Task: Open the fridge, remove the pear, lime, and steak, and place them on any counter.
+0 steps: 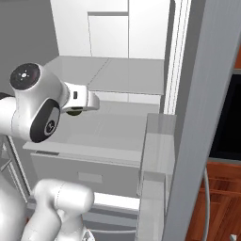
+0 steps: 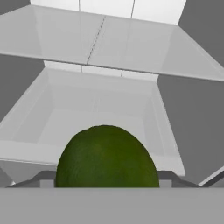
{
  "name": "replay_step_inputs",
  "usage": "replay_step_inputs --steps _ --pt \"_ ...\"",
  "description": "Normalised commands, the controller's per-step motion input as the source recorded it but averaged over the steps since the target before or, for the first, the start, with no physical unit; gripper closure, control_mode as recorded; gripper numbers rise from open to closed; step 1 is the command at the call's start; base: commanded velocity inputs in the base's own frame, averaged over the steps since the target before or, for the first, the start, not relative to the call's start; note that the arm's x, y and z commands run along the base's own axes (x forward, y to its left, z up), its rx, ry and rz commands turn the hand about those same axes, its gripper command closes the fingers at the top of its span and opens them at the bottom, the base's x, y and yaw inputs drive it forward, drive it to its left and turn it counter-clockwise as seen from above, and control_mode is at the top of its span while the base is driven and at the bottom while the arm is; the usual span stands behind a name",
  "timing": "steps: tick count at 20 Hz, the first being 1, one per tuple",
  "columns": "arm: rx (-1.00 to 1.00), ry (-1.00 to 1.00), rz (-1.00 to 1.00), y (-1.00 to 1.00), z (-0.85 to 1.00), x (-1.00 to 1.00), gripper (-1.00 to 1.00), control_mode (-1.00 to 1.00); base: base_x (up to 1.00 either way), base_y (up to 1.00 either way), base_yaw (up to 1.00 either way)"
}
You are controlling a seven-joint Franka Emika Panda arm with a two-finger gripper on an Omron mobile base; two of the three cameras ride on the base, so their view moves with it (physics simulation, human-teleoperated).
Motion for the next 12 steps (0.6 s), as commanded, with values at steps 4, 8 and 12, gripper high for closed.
replay_step_inputs --steps 4,8,12 --pt "0.0 0.0 0.0 0.0 0.0 -0.04 1.0 1.0 -0.54 -0.01 0.0" --pt "0.0 0.0 0.0 0.0 0.0 0.0 1.0 1.0 -1.0 -0.32 0.0" --pt "0.0 0.0 0.0 0.0 0.0 0.0 1.0 1.0 -1.0 -0.37 0.0"
